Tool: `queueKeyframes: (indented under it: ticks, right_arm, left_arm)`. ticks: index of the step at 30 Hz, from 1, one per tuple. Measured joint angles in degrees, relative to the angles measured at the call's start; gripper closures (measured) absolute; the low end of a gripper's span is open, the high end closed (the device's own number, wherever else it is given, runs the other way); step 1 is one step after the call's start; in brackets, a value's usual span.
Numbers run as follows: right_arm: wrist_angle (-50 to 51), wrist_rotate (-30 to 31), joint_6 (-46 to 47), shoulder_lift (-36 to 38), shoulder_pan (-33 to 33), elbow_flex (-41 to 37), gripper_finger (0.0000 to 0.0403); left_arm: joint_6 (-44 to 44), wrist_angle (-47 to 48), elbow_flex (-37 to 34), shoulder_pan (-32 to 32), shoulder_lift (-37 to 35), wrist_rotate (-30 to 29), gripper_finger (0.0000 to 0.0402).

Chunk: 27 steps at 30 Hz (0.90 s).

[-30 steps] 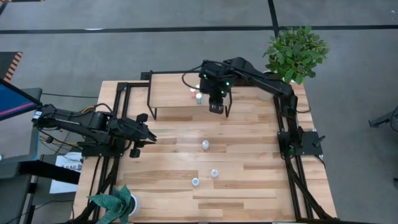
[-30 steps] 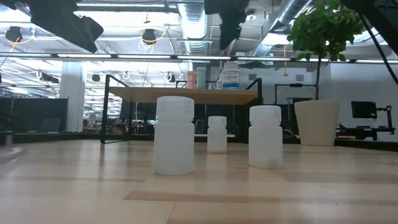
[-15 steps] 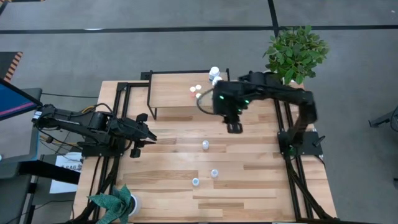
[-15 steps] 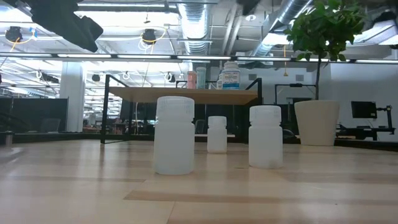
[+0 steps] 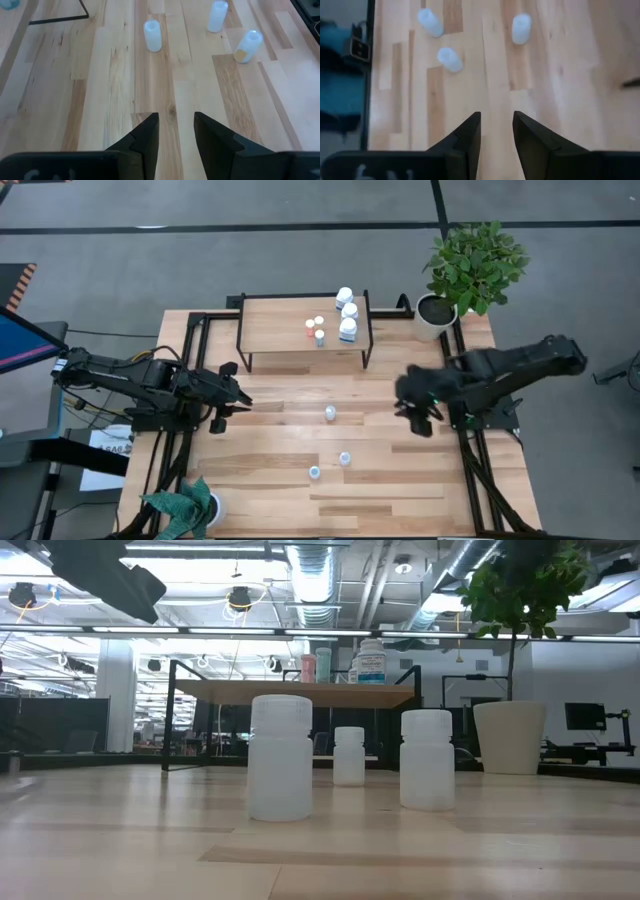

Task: Pick and place medicine bottles onto shelf by color
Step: Put the top transparent pill bottle on the shelf

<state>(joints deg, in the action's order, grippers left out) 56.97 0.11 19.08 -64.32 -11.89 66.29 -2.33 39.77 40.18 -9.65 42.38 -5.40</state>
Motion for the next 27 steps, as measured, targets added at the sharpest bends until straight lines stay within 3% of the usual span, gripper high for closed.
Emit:
queueKeyframes:
  ticks: [3,7,15,22,27]
  right_arm:
    - [-6.57,4.46,9.65,6.92,-5.81,-9.36,0.0274]
    - [-14.59,15.66,15.29,13.95,-14.14,-18.68,0.0280]
    - [-35.29,43.60,6.11,21.30,-25.40,-34.63,0.0280]
    - [-56.66,44.94,4.74,21.62,-22.65,-49.24,0.0280]
    - [-74.07,41.66,-0.20,21.61,-17.88,-56.87,0.0280]
  left_arm:
    - [0.04,-0.43,0.00,0.00,0.01,-0.01,0.0293]
    - [0.60,-0.85,0.00,0.00,0.01,-0.01,0.0293]
    - [-0.26,-0.86,0.00,0.00,0.01,-0.01,0.0293]
    - [0.09,-0.85,0.00,0.00,0.01,-0.03,0.0293]
    - [0.04,-0.85,0.00,0.00,0.01,-0.03,0.0293]
